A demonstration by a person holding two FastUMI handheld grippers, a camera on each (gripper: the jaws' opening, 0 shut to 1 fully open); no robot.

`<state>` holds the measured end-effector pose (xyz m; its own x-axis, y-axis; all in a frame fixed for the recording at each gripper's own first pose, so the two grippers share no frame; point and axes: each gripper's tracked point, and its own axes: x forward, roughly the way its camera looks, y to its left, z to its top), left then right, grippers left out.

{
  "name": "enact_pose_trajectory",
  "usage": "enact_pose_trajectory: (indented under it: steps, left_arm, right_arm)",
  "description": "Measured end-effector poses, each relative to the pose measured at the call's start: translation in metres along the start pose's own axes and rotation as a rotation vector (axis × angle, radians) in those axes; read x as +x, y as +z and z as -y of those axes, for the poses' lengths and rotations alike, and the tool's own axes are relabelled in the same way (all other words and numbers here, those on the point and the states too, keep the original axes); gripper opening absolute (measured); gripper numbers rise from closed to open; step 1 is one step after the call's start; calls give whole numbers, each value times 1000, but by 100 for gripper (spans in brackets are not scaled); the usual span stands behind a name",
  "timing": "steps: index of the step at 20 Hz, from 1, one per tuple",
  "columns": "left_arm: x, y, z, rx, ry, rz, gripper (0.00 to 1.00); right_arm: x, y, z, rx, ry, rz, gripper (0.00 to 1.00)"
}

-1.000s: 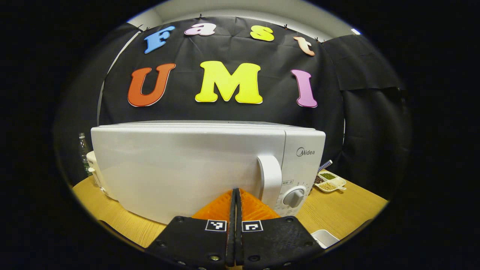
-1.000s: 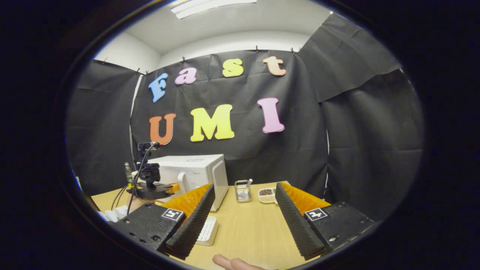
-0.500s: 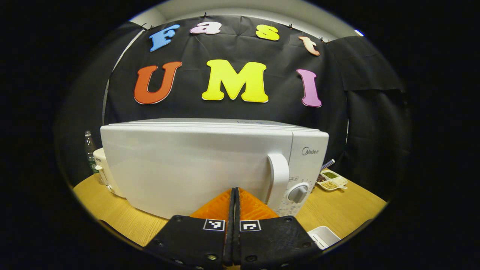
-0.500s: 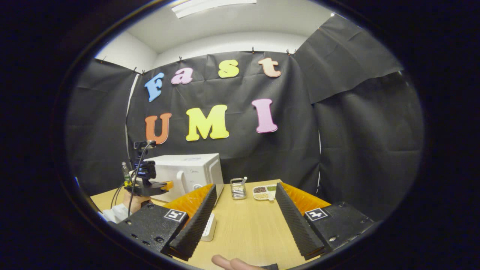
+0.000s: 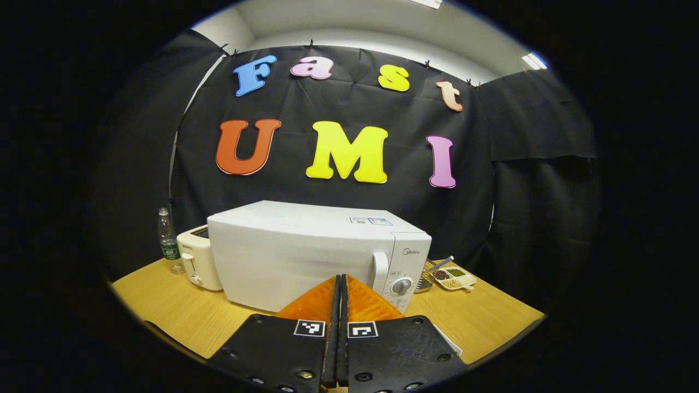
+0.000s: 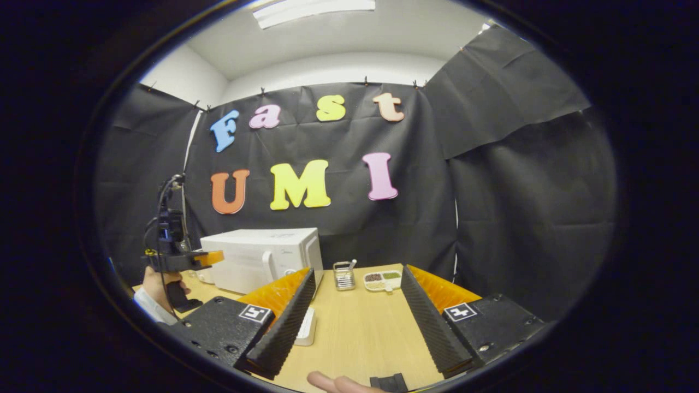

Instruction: Open the microwave oven with the left hand, put the food in, and close the microwave oven.

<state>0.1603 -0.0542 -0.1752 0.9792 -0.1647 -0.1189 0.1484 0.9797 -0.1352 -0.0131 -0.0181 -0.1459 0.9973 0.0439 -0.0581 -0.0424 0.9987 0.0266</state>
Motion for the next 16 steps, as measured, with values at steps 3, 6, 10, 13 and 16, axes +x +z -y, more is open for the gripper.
enact_pose_trajectory:
  steps: [3,6,10,13,16]
  left_arm:
    - [-48,19,-12,-9,16,-3,10]
    - [-90,42,-22,-3,41,19,93]
    - [-140,67,-39,72,124,42,93]
    - [-176,81,-33,91,123,60,93]
    - [-209,90,-31,68,120,77,93]
  right_arm:
    - [-10,10,-8,-6,4,17,100]
    - [-16,23,-13,-34,-12,34,100]
    - [-26,41,-28,-54,-6,55,100]
    - [-33,55,-39,-82,-1,71,100]
    - [-38,66,-47,-85,-3,78,100]
